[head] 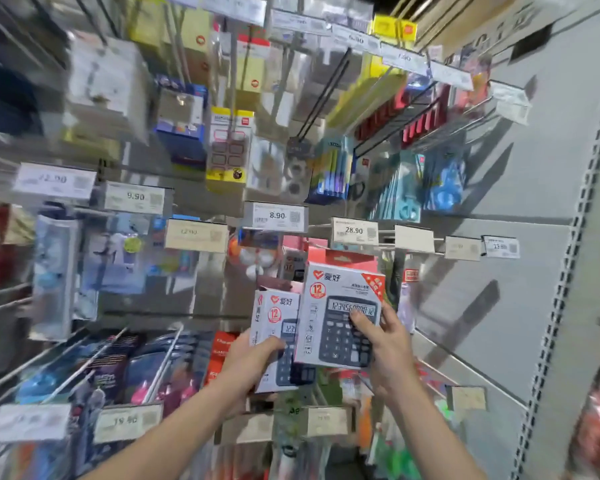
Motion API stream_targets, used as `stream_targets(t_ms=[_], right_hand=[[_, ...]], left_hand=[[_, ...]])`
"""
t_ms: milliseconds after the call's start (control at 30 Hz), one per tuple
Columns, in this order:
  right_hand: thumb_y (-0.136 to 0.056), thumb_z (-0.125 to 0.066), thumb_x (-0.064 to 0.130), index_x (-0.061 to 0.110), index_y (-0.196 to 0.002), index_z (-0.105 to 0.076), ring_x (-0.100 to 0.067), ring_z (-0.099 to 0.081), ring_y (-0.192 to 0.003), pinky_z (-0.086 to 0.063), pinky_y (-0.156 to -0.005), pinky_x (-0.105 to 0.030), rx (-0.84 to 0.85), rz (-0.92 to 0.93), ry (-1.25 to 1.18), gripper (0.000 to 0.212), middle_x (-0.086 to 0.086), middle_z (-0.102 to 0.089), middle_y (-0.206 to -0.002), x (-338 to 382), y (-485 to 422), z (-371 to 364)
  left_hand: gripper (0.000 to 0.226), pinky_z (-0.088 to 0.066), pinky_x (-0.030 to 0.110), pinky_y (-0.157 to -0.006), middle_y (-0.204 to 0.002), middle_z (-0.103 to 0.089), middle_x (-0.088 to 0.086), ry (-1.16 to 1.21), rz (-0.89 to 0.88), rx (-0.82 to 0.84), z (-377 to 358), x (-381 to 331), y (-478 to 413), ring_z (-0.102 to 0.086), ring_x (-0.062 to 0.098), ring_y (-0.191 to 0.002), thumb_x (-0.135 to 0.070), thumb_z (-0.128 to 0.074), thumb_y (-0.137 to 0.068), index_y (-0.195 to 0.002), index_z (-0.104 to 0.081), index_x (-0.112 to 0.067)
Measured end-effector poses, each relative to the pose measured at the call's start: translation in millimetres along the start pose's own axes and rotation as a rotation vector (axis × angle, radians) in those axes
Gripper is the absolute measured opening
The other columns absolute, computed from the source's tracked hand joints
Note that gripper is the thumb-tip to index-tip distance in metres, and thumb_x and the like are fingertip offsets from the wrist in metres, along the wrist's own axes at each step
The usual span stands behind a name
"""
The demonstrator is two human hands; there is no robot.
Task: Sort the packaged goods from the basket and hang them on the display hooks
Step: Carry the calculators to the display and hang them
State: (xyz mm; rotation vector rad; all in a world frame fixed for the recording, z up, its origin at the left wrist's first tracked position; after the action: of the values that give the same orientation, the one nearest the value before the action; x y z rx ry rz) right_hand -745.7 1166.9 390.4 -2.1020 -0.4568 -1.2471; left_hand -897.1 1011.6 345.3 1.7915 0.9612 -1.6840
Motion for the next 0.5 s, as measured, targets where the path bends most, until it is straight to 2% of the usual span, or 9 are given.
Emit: stream_targets(t_ms=[100,200,267,367,500], right_hand=[[-0.080,-0.080,0.009,0.009,-0.135,-0.058,-0.038,-0.074,-0.094,-0.061,-0.079,-0.059,0.025,0.096,-0.023,0.060,-0.019,-0.075,-0.112,-6.5,-12.1,-4.4],[-0.085,-0.079,0.007,0.010,-0.129,-0.063,-0.048,-0.068,-0.109,-0.053,-0.090,-0.071,0.017,0.160,-0.003,0.046,-0.021,-0.074,-0.116,-12.7,-22.1,-7.6],[-0.085,-0.080,0.009,0.012,-0.125,-0.065,-0.046,-0.070,-0.104,-0.053,-0.086,-0.072,0.000,0.147,0.005,0.044,-0.022,-0.074,-0.114,-14.1,-24.7,-9.6],[-0.085,-0.080,0.011,0.013,-0.127,-0.065,-0.044,-0.072,-0.098,-0.057,-0.082,-0.067,-0.002,0.142,0.035,0.045,-0.021,-0.075,-0.113,-11.6,-22.5,-8.8],[-0.090,-0.075,0.007,0.010,-0.122,-0.067,-0.032,-0.074,-0.085,-0.064,-0.071,-0.052,-0.021,0.165,0.069,0.033,-0.018,-0.077,-0.105,-9.0,-21.5,-3.9]], left_hand=[[0.026,-0.058,0.040,-0.060,-0.096,-0.080,0.008,0.045,-0.048,-0.017,5.2,14.1,-1.8,-0.076,0.035,-0.085,-0.012,-0.069,-0.088,-0.113,-0.073,-0.017],[0.024,-0.057,0.038,-0.053,-0.094,-0.080,0.009,0.072,-0.049,-0.023,8.7,23.2,3.8,-0.077,0.034,-0.079,-0.011,-0.067,-0.090,-0.113,-0.070,-0.017],[0.022,-0.056,0.036,-0.047,-0.089,-0.079,0.012,0.089,-0.027,-0.030,9.3,24.1,7.4,-0.075,0.034,-0.070,-0.012,-0.067,-0.091,-0.113,-0.068,-0.016],[0.020,-0.054,0.038,-0.046,-0.083,-0.078,0.013,0.089,-0.031,-0.020,8.4,22.5,11.3,-0.073,0.035,-0.062,-0.012,-0.065,-0.092,-0.111,-0.065,-0.015],[0.019,-0.053,0.038,-0.046,-0.082,-0.078,0.012,0.090,-0.048,-0.031,10.1,25.7,10.3,-0.072,0.034,-0.061,-0.012,-0.065,-0.092,-0.111,-0.064,-0.015]])
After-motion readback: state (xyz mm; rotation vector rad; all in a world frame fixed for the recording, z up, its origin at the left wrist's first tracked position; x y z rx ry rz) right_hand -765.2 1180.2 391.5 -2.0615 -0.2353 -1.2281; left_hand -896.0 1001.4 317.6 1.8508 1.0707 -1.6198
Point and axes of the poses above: each hand's wrist, its own y-axis away from the middle knuckle, its own z-axis out of the back of the hand, x = y × z, the point moved 1 cm from there along -y, towards the middle knuckle
